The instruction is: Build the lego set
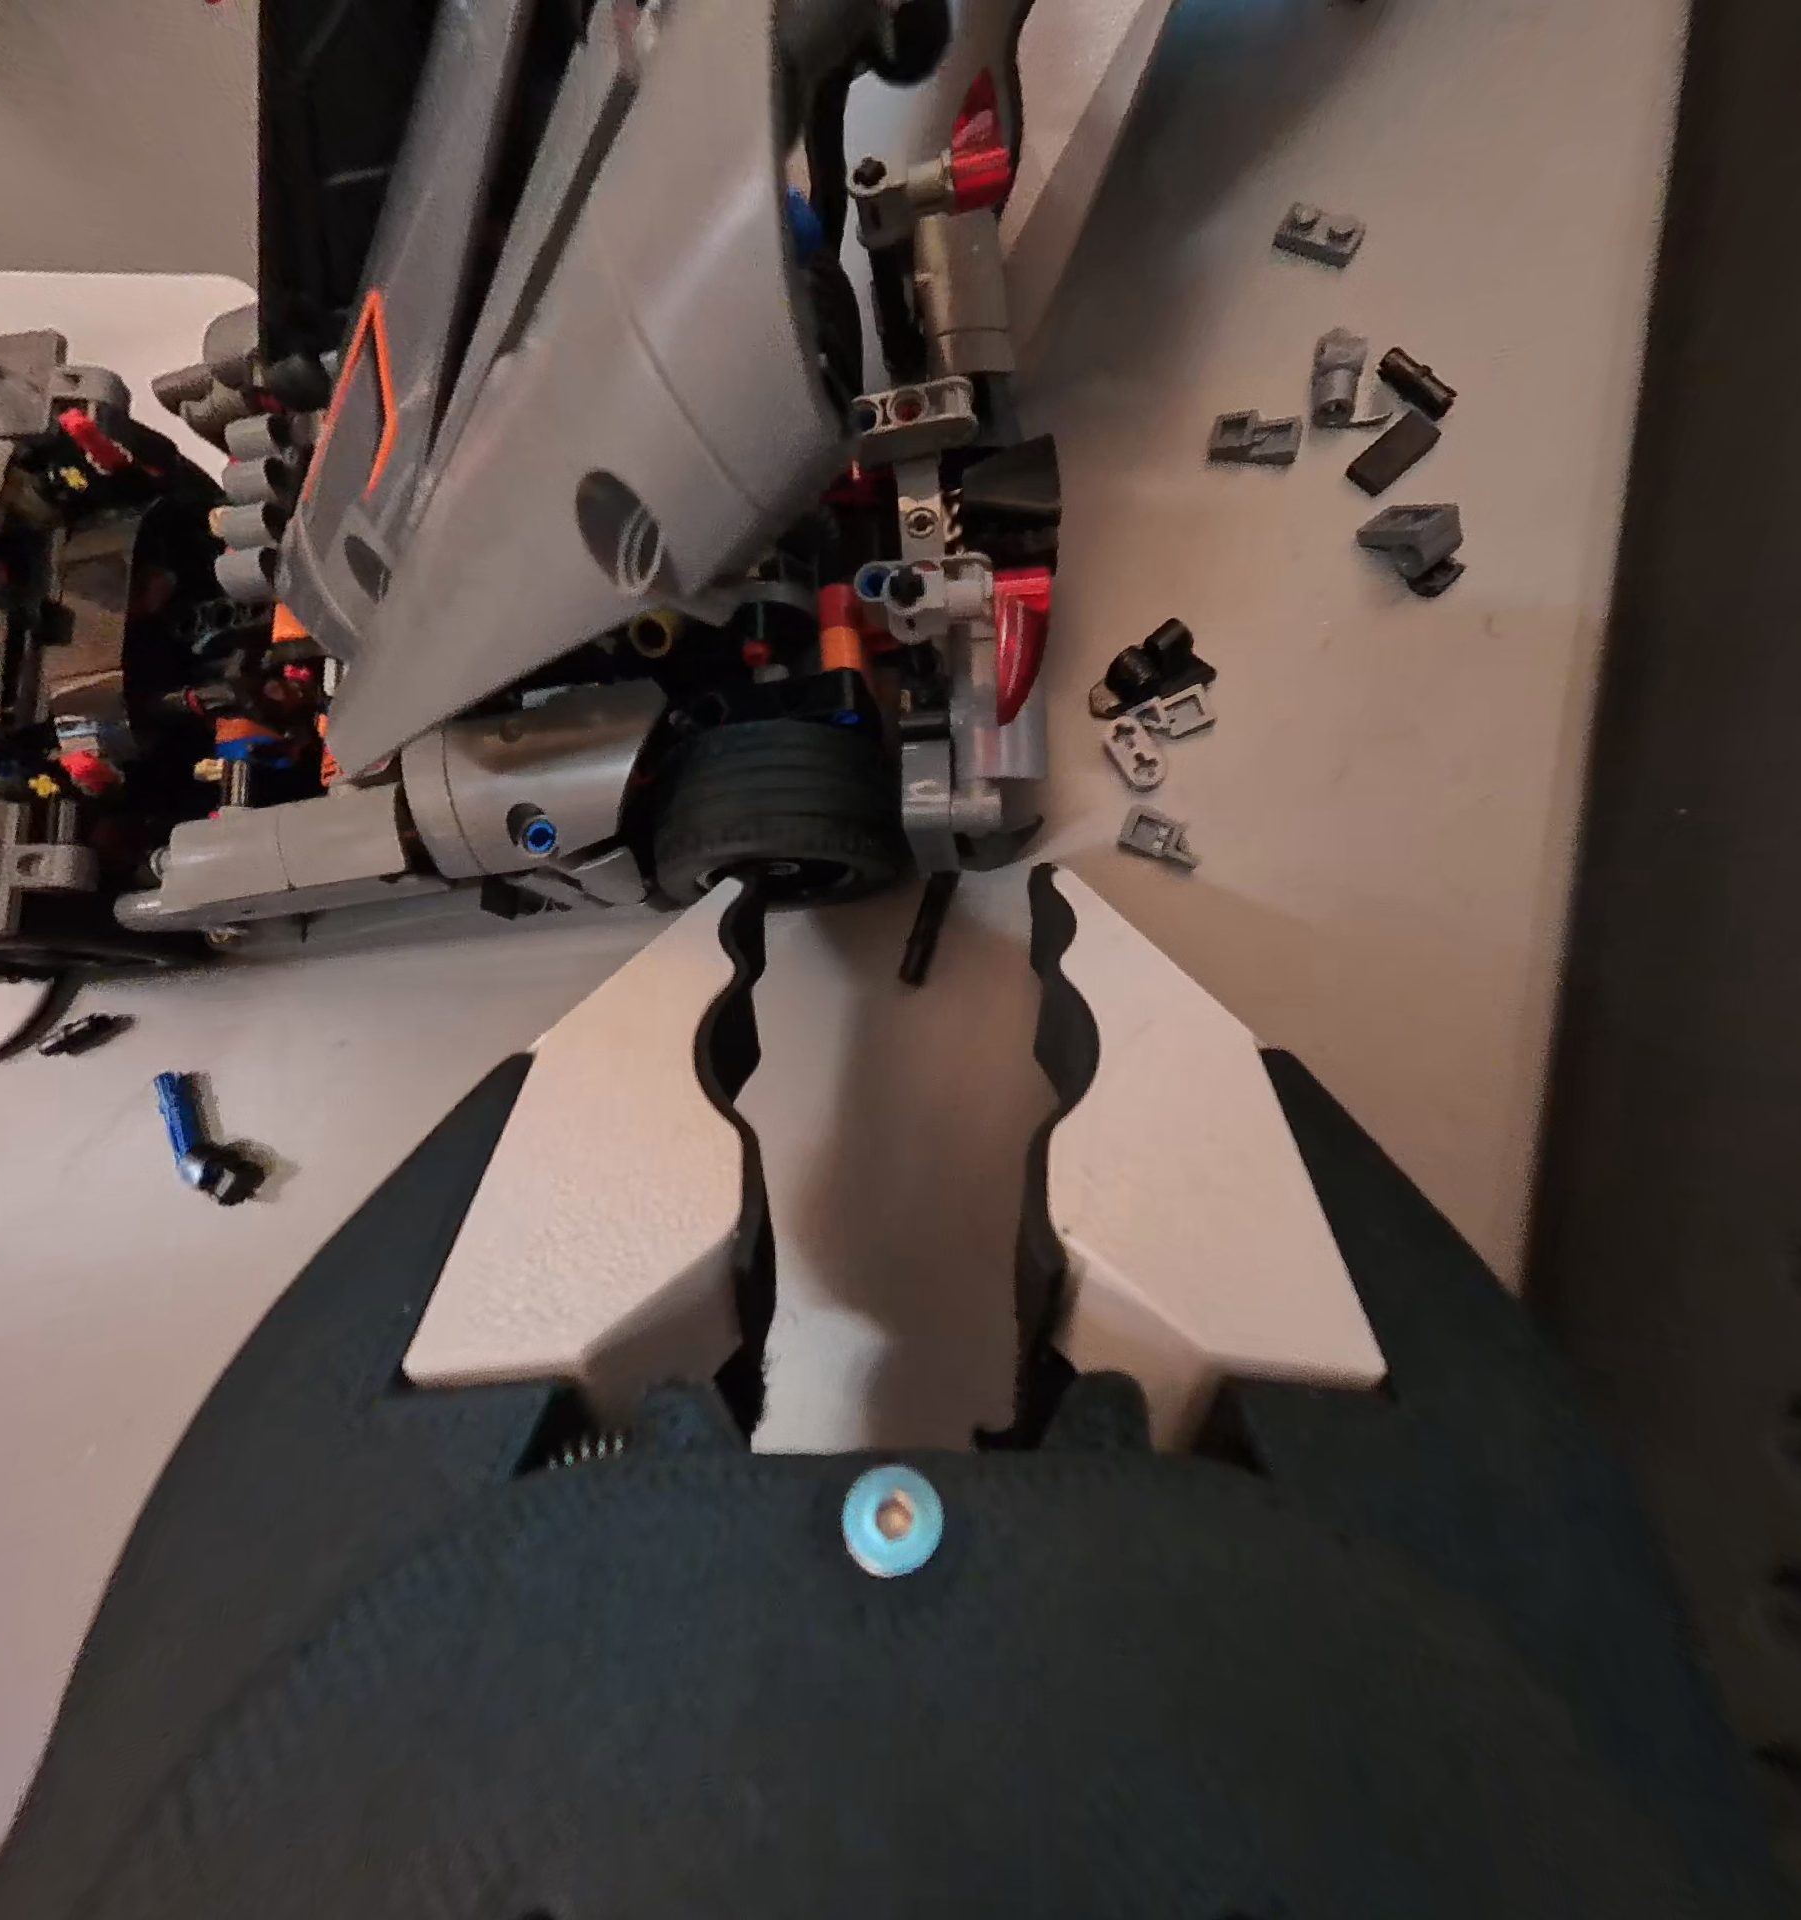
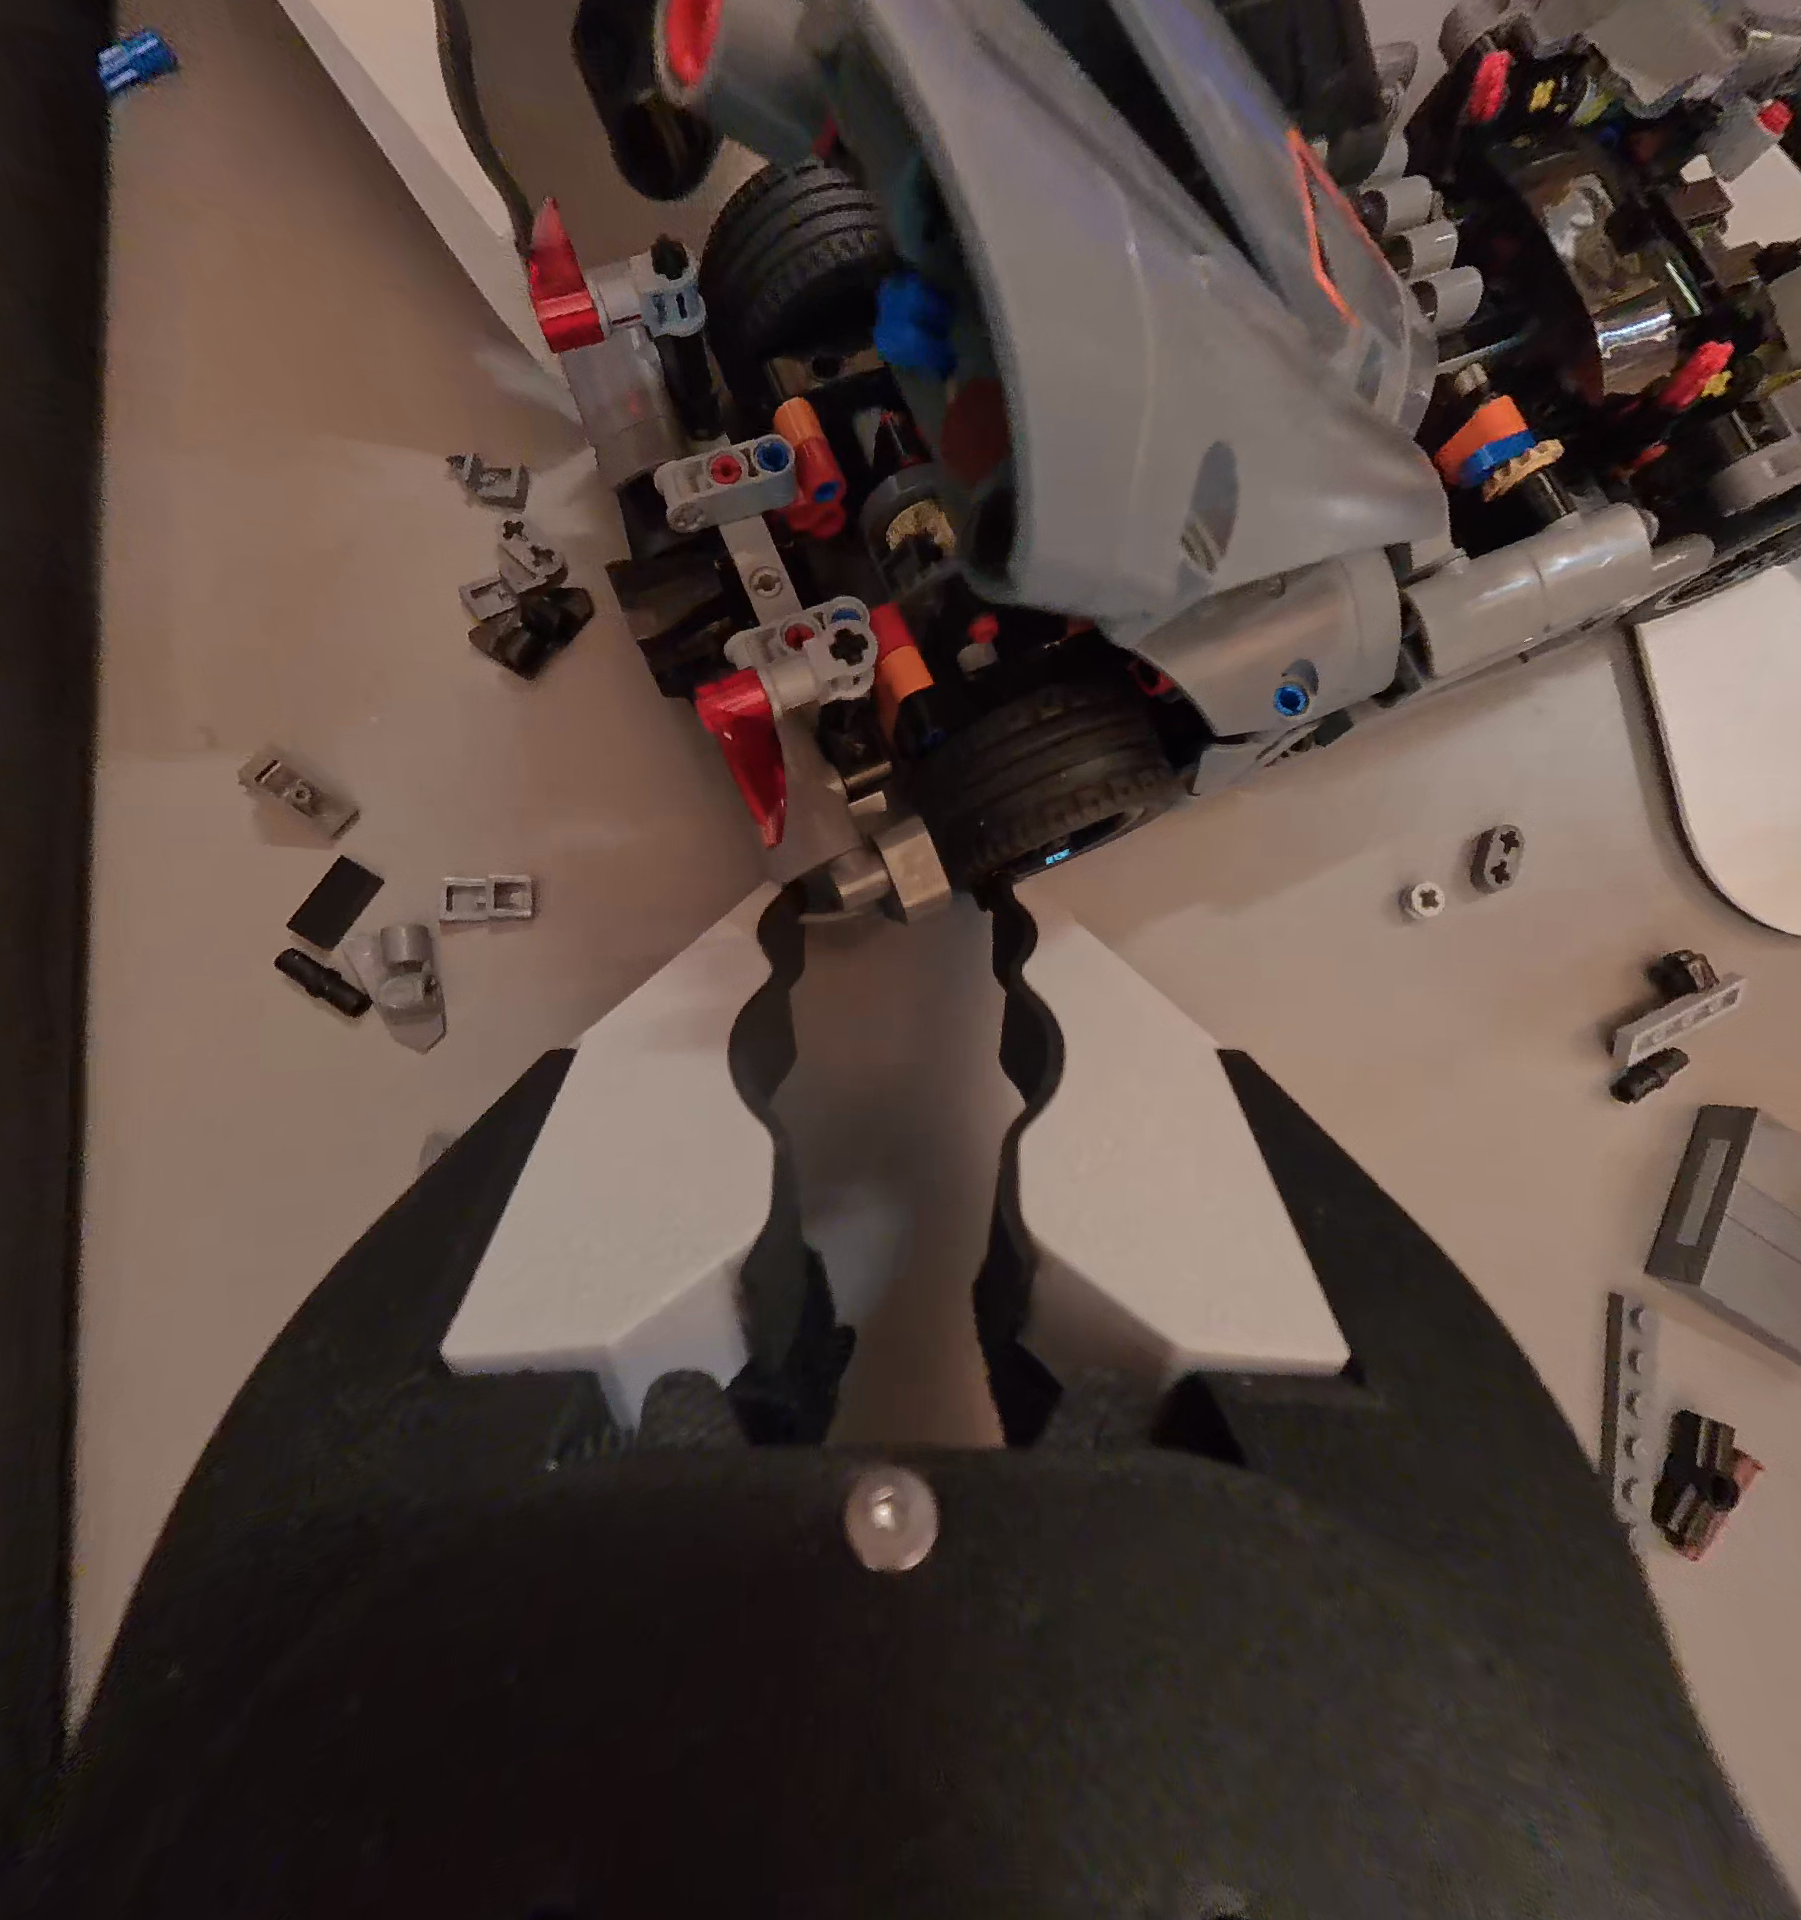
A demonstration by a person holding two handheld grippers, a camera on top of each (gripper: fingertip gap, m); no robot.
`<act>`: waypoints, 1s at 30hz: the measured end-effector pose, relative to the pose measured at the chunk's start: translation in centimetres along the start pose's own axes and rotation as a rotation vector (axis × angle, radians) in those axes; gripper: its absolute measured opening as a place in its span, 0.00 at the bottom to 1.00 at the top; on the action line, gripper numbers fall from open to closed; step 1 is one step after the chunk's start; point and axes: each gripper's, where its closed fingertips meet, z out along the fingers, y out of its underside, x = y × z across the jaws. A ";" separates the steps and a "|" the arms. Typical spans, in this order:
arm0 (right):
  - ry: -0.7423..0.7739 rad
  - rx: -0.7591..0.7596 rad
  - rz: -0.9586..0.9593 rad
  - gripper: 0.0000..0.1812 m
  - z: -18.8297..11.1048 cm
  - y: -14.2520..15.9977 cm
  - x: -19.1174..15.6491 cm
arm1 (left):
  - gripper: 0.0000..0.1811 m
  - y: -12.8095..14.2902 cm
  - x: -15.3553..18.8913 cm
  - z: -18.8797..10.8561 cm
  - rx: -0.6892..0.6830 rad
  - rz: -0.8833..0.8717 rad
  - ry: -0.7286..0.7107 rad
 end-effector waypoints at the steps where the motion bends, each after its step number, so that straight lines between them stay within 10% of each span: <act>1: 0.002 -0.002 0.005 0.18 0.1 -0.1 0.1 | 0.27 0.1 0.0 0.0 -0.005 -0.005 0.005; 30: 0.043 0.028 0.036 0.18 2.6 -3.9 -1.1 | 0.28 3.3 -3.3 -2.3 -0.037 -0.093 -0.074</act>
